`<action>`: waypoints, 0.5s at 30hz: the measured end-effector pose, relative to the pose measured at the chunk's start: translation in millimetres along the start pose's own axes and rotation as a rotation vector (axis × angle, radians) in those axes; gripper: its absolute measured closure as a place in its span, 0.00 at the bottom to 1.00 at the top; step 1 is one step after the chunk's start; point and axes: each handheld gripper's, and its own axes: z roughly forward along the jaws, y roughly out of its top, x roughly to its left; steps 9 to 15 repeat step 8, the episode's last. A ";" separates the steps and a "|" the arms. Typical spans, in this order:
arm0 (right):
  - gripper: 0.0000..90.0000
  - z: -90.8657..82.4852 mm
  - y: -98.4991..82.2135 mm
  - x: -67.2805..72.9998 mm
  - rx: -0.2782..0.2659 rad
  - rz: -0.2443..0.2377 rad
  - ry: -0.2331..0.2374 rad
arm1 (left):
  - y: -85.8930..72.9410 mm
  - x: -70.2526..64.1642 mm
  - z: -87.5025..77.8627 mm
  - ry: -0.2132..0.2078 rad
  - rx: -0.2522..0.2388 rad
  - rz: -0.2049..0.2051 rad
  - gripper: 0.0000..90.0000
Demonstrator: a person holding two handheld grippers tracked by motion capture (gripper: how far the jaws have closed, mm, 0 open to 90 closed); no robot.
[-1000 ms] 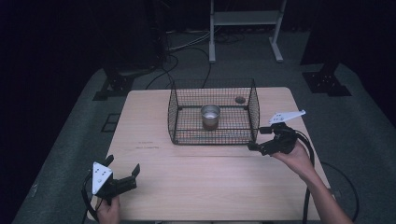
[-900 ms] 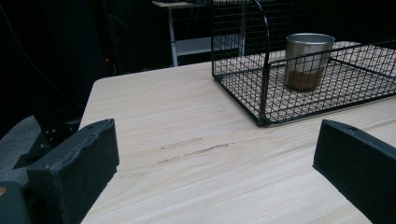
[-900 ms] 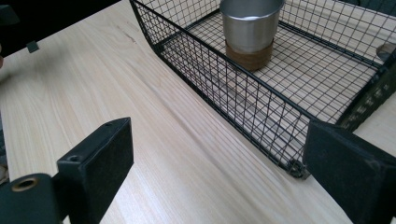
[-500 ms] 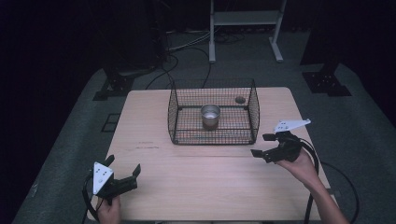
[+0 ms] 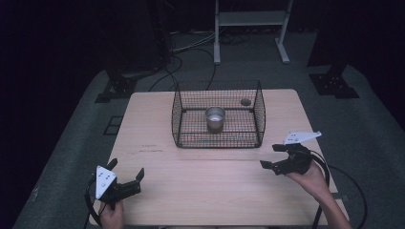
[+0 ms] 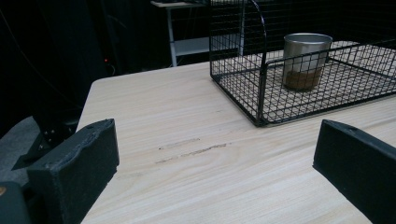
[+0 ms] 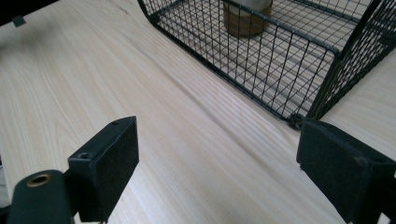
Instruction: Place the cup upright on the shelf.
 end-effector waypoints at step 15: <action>0.14 -10.6 -29.6 22.0 -0.023 -0.014 -0.012 | 0.1 1.1 -1.9 0.008 -0.007 -0.010 0.00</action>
